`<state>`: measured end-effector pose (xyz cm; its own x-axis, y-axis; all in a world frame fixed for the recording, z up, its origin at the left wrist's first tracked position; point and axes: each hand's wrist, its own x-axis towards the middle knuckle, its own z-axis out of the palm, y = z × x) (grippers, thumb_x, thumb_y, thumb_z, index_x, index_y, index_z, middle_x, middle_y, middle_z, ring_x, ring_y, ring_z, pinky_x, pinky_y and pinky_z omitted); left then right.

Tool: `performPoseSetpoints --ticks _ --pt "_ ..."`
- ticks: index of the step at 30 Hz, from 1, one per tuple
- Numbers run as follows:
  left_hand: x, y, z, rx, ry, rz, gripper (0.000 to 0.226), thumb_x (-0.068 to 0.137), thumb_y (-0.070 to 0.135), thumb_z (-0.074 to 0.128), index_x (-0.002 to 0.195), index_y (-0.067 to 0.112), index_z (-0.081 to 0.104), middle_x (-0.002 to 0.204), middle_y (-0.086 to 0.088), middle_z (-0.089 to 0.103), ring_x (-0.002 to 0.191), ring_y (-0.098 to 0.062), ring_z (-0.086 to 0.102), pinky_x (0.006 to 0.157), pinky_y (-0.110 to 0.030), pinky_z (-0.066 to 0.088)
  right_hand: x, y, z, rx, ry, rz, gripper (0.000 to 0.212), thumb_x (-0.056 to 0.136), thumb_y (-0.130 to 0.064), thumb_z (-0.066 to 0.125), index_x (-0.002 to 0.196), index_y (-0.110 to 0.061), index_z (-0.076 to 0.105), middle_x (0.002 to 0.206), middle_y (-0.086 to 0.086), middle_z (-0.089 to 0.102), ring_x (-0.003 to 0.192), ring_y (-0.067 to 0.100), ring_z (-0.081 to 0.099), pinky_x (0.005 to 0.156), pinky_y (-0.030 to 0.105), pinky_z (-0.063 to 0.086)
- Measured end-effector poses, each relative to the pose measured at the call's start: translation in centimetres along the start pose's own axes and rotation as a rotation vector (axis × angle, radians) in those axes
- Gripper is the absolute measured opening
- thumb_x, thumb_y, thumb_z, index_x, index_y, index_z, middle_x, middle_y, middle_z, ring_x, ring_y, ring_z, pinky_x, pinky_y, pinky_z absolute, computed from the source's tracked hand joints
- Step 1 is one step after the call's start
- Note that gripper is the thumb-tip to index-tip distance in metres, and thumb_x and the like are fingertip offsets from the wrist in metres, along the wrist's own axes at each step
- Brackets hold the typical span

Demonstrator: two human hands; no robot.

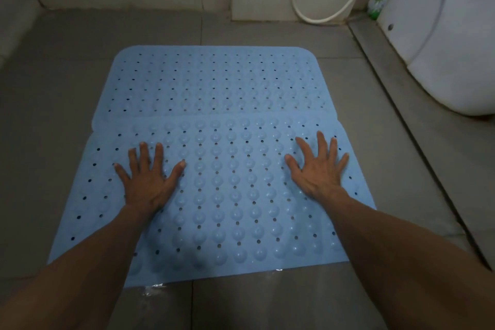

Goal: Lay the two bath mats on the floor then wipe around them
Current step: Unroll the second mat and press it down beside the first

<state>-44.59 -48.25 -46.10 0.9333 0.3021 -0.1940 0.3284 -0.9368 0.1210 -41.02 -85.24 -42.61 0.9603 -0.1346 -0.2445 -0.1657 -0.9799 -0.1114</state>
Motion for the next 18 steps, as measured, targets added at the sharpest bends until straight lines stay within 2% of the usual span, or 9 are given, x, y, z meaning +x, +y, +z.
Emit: performPoseSetpoints --ticks 3,5,10,18 --pt "-0.3 -0.3 0.4 -0.009 0.010 0.007 0.089 0.080 0.085 0.002 0.153 0.035 -0.010 0.162 -0.003 -0.018 0.147 -0.025 -0.022 0.114 -0.059 -0.016 -0.7 -1.7 3.4 -0.016 -0.021 -0.018 0.071 0.089 -0.079 0.002 0.151 -0.050 -0.015 0.163 -0.004 -0.027 0.149 0.032 -0.026 0.114 0.067 -0.011" --pt "-0.6 -0.3 0.6 0.001 0.009 0.010 0.088 0.080 0.085 0.000 0.152 0.036 -0.013 0.161 -0.002 -0.020 0.147 -0.025 -0.024 0.114 -0.058 -0.017 -1.2 -1.6 4.2 -0.032 0.016 0.001 0.071 0.088 -0.079 -0.001 0.150 -0.050 -0.020 0.162 -0.004 -0.028 0.150 0.032 -0.024 0.115 0.066 -0.011" --pt "-3.8 -0.7 1.2 0.015 0.012 0.021 0.086 0.081 0.083 -0.002 0.152 0.036 -0.012 0.161 0.000 -0.023 0.147 -0.024 -0.024 0.115 -0.057 -0.016 -5.1 0.0 4.8 -0.021 0.075 0.020 0.069 0.090 -0.077 0.004 0.152 -0.051 -0.012 0.165 -0.005 -0.019 0.152 0.031 -0.018 0.117 0.064 -0.008" --pt "-6.4 -1.1 1.6 0.018 0.004 0.021 0.086 0.080 0.082 -0.002 0.152 0.036 -0.013 0.159 0.001 -0.027 0.145 -0.023 -0.028 0.116 -0.058 -0.015 -7.7 1.0 5.0 -0.010 0.052 0.032 0.074 0.083 -0.080 -0.007 0.151 -0.052 -0.013 0.166 -0.004 -0.018 0.152 0.030 -0.018 0.118 0.063 -0.008"
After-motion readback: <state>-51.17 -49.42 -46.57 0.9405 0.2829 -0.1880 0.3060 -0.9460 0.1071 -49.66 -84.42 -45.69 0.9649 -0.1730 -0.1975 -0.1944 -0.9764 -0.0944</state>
